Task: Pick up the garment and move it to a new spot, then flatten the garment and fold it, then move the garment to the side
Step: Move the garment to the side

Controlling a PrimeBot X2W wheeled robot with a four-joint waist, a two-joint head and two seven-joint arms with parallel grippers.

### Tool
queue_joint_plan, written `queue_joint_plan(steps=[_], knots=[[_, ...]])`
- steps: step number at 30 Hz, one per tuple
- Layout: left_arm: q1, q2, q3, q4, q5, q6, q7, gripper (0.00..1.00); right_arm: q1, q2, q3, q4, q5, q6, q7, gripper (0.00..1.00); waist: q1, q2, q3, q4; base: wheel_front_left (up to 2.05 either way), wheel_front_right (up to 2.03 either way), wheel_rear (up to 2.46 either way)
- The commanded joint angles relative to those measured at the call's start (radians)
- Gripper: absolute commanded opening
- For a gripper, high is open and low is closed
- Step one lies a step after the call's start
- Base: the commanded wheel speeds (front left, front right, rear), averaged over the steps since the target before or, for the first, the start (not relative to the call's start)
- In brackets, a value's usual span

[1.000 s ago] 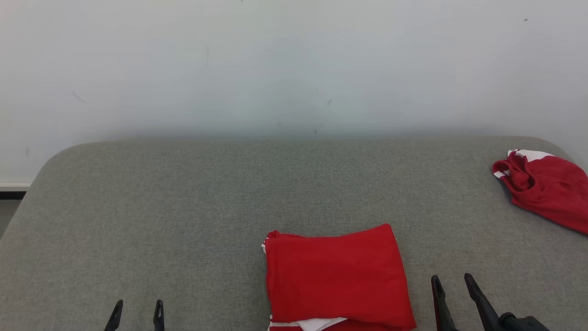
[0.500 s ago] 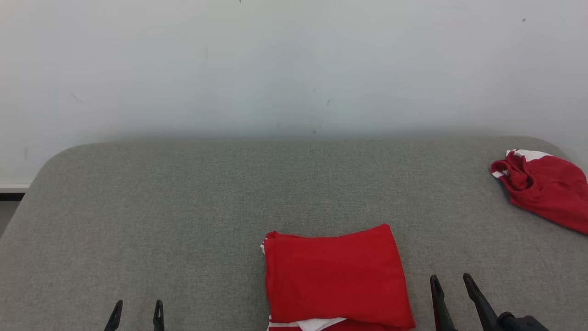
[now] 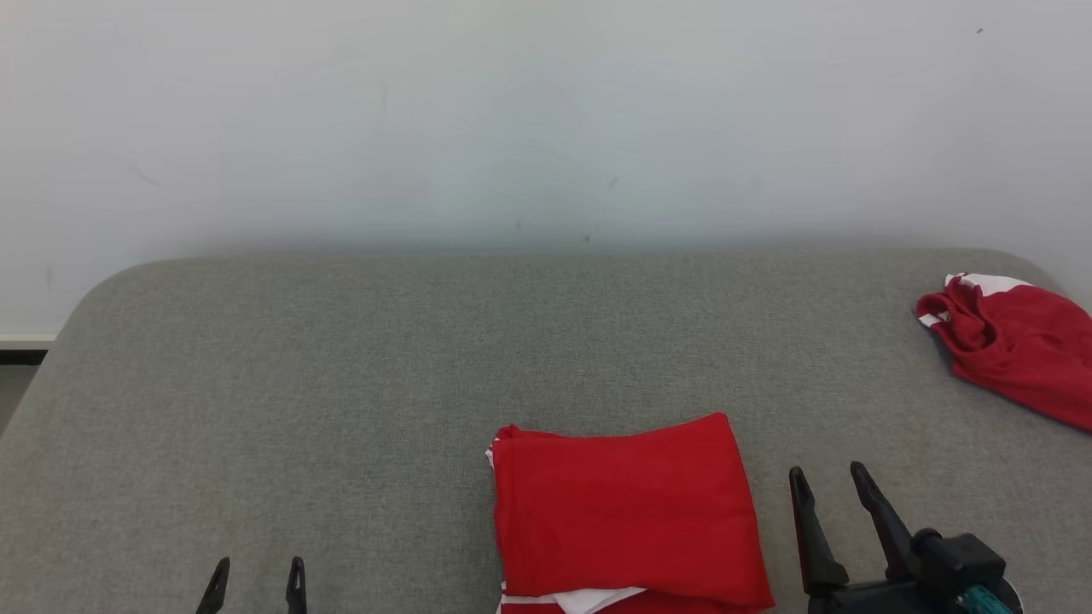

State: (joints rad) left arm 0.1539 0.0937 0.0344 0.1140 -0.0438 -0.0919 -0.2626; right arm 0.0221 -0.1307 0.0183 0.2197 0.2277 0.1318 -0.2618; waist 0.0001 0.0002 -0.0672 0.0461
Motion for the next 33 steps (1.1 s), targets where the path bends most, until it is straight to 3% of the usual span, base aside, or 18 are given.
queue_joint_plan(steps=[1, 12, 24, 25, 26, 27, 33], knots=[[-0.004, -0.001, -0.001, 0.002, 0.002, 0.003, -0.003, 1.0, -0.015, -0.006, 0.009, 0.013, -0.004, -0.003, -0.004, 1.0, -0.0001, -0.0002, 0.001, 0.002, 0.0, 0.0, 0.0], [-0.059, 0.007, -0.032, 0.031, 0.002, -0.011, -0.003, 1.0, -0.248, -0.038, 0.065, 0.365, 0.036, -0.003, 0.119, 1.0, -0.0001, -0.0002, 0.034, 0.063, 0.0, 0.0, 0.0], [-0.069, 0.007, -0.036, 0.043, -0.002, -0.007, -0.003, 1.0, -0.333, -0.02, 0.139, 0.641, 0.076, -0.003, 0.142, 1.0, -0.0001, -0.0002, 0.061, 0.08, 0.0, 0.0, 0.0], [-0.072, 0.006, -0.037, 0.043, -0.003, -0.006, -0.003, 1.0, -0.339, -0.016, 0.15, 0.654, 0.088, -0.003, 0.144, 0.96, -0.0001, -0.0002, 0.063, 0.079, 0.0, 0.0, 0.0], [-0.075, 0.005, -0.038, 0.043, -0.003, -0.006, -0.003, 1.0, -0.346, -0.013, 0.16, 0.663, 0.1, -0.003, 0.139, 0.39, -0.0001, -0.0002, 0.066, 0.079, 0.0, 0.0, 0.0], [-0.078, 0.004, -0.038, 0.044, -0.004, -0.006, -0.003, 1.0, -0.353, -0.013, 0.174, 0.672, 0.11, -0.003, 0.139, 0.0, -0.0001, -0.0002, 0.068, 0.079, 0.0, 0.0, 0.0], [-0.095, -0.007, -0.043, 0.034, -0.007, 0.005, -0.003, 1.0, -0.448, -0.045, 0.239, 0.692, 0.133, -0.003, 0.112, 0.0, -0.0001, -0.0002, 0.103, 0.068, 0.0, 0.0, 0.0]])
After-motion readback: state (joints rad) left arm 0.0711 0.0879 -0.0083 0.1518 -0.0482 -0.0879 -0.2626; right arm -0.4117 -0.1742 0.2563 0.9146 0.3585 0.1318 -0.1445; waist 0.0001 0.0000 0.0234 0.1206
